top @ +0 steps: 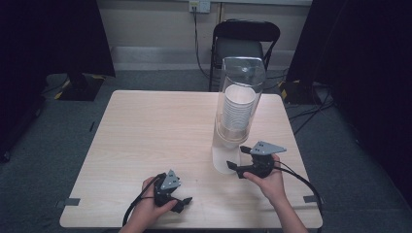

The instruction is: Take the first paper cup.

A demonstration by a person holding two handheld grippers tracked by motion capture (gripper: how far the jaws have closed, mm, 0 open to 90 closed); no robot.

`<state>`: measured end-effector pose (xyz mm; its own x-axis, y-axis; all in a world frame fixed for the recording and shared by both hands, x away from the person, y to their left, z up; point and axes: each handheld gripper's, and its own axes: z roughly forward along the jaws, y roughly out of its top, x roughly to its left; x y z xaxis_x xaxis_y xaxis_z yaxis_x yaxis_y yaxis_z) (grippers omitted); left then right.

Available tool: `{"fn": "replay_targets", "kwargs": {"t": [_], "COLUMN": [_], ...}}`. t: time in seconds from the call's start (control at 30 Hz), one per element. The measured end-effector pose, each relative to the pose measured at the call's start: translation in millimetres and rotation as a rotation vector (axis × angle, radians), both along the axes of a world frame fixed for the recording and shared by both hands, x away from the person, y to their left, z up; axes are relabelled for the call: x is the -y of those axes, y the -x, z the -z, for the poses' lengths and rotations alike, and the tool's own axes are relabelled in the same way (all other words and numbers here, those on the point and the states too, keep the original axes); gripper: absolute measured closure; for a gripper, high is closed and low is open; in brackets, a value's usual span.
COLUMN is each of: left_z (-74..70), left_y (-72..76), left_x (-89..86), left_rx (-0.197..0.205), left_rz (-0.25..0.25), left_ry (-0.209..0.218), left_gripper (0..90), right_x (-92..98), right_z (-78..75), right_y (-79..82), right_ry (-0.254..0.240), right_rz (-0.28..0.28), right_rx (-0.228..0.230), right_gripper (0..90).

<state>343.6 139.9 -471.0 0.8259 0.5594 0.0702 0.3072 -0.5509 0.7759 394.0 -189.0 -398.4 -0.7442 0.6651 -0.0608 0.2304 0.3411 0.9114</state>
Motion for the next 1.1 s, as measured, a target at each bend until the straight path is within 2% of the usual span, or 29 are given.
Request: {"fn": "replay_targets", "kwargs": {"t": [0.07, 0.17, 0.4, 0.5, 0.6, 0.7, 0.83, 0.9, 1.0, 1.03, 1.1], "left_z": [0.0, -0.2, -0.3, 0.0, 0.0, -0.1, -0.1, 0.2, -0.4, 0.3, 0.0], "left_y": [-0.1, -0.1, 0.1, 0.0, 0.0, -0.1, 0.0, 0.0, -0.1, 0.0, 0.0], "left_x": [0.0, -0.1, 0.1, 0.0, 0.1, 0.0, 0.0, 0.2, -0.1, 0.2, 0.1], "left_rx": [0.001, 0.0, -0.002, -0.002, -0.003, -0.001, -0.002, 0.0, -0.002, 0.0, -0.003], "left_rz": [0.001, 0.002, -0.002, 0.0, 0.0, 0.001, 0.0, -0.001, 0.001, -0.001, 0.0], "left_ry": [0.001, -0.002, -0.003, 0.001, 0.001, 0.0, 0.001, 0.004, -0.005, 0.005, 0.001], "left_gripper": [14.8, 14.8, 14.8, 14.8, 14.8, 14.8, 14.8, 14.8, 14.8, 14.8, 14.8], "right_x": [-3.3, -5.0, -1.9, -7.7, -13.8, -18.0, -20.1, -20.5, -19.7, -19.4, -18.8], "right_z": [-2.7, -6.0, -10.6, -13.1, -15.9, -16.1, -13.8, -12.9, -11.1, -10.6, -8.4], "right_y": [-2.1, -6.1, -13.1, -16.0, -19.6, -25.2, -30.0, -31.5, -32.7, -32.3, -32.3], "right_ry": [0.013, -0.021, -0.064, -0.049, -0.045, -0.074, -0.083, -0.093, -0.109, -0.103, -0.128], "right_rz": [0.002, 0.009, 0.039, 0.035, 0.058, 0.074, 0.089, 0.095, 0.094, 0.093, 0.087], "right_rx": [0.015, 0.031, 0.066, 0.08, 0.102, 0.113, 0.141, 0.157, 0.159, 0.168, 0.164], "right_gripper": [18.3, 19.3, 19.3, 17.7, 17.4, 21.5, 26.6, 31.9, 33.1, 33.4, 33.9]}}
